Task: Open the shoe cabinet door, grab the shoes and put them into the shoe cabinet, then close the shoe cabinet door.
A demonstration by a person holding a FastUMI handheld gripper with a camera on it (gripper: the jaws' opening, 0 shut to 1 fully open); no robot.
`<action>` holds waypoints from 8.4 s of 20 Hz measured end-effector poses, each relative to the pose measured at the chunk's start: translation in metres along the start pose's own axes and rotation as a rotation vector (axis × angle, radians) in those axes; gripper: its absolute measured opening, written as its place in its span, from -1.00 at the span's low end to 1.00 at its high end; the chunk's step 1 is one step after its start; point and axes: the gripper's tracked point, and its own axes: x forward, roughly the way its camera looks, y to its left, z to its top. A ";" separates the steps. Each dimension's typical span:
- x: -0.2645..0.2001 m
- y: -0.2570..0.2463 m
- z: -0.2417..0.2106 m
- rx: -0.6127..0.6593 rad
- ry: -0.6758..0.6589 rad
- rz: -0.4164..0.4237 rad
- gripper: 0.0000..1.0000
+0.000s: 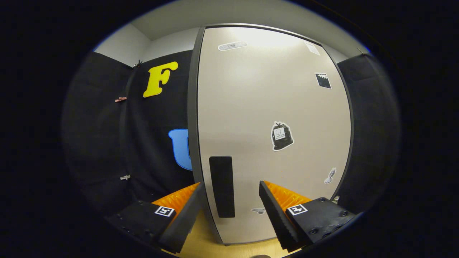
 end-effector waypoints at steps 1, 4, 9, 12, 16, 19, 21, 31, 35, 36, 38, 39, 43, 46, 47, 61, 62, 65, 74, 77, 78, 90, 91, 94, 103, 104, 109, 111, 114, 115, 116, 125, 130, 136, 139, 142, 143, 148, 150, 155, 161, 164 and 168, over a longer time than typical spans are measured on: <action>0.004 0.001 -0.002 0.002 0.003 -0.004 0.96; 0.018 0.001 -0.006 0.008 0.009 -0.019 0.96; 0.028 0.006 -0.017 0.015 0.029 -0.022 0.64; 0.026 0.008 -0.014 -0.005 0.009 -0.032 -0.19; 0.026 0.007 -0.015 0.001 0.020 -0.019 -0.44; 0.022 0.007 -0.016 0.007 0.035 -0.003 -0.44; 0.014 0.006 -0.015 0.017 0.033 0.002 -0.44; -0.056 -0.014 -0.016 0.066 0.053 0.090 -0.44; -0.084 -0.030 -0.015 0.072 0.069 0.124 -0.44; -0.092 -0.034 -0.015 0.068 0.077 0.133 -0.44; -0.108 -0.045 -0.016 0.064 0.093 0.151 -0.44; -0.115 -0.051 -0.015 0.066 0.098 0.160 -0.45; -0.136 -0.078 -0.012 0.076 0.109 0.178 -0.45; -0.155 -0.097 -0.011 0.091 0.115 0.191 -0.45; -0.159 -0.104 -0.010 0.092 0.115 0.196 -0.45; -0.205 -0.193 -0.008 0.104 0.125 0.085 -0.47; -0.213 -0.202 -0.006 0.110 0.117 0.056 -0.47; -0.233 -0.223 0.007 0.104 0.062 -0.020 -0.48; -0.261 -0.242 0.007 0.055 0.024 -0.071 -0.57; -0.257 -0.222 -0.001 0.044 0.042 -0.025 -0.57; -0.255 -0.214 -0.004 0.040 0.047 -0.013 -0.57; -0.197 -0.096 -0.130 0.057 0.152 0.097 -0.57; -0.193 -0.089 -0.148 0.036 0.159 0.099 -0.56; -0.180 -0.060 -0.206 -0.023 0.194 0.136 -0.57; -0.135 -0.066 -0.375 0.036 0.454 0.021 -0.60; -0.133 -0.068 -0.392 0.040 0.481 0.009 -0.56; -0.140 -0.064 -0.458 0.048 0.597 -0.002 -0.59; -0.138 -0.063 -0.469 0.042 0.615 -0.009 -0.59; -0.132 -0.064 -0.487 0.016 0.648 -0.013 -0.59; -0.130 -0.063 -0.493 0.010 0.660 -0.012 -0.59; -0.127 -0.064 -0.498 0.004 0.669 -0.014 -0.59; -0.086 -0.064 -0.521 -0.023 0.656 -0.006 -0.57; -0.074 -0.065 -0.526 -0.067 0.655 -0.006 -0.89; -0.073 -0.068 -0.506 -0.032 0.652 -0.002 -0.90; -0.072 -0.067 -0.469 -0.035 0.605 0.033 -0.90; -0.070 -0.070 -0.412 -0.056 0.527 0.070 -0.90; -0.069 -0.072 -0.394 -0.062 0.507 0.085 -0.89; -0.076 -0.078 -0.301 -0.088 0.427 0.161 -0.90; -0.076 -0.078 -0.266 -0.102 0.400 0.191 -0.90; -0.057 -0.076 -0.209 -0.088 0.379 0.163 -0.90; 0.016 -0.072 -0.161 -0.014 0.369 0.060 -0.90; 0.055 -0.072 -0.146 -0.010 0.380 0.011 -0.90; 0.112 -0.073 -0.116 -0.045 0.346 -0.037 -0.90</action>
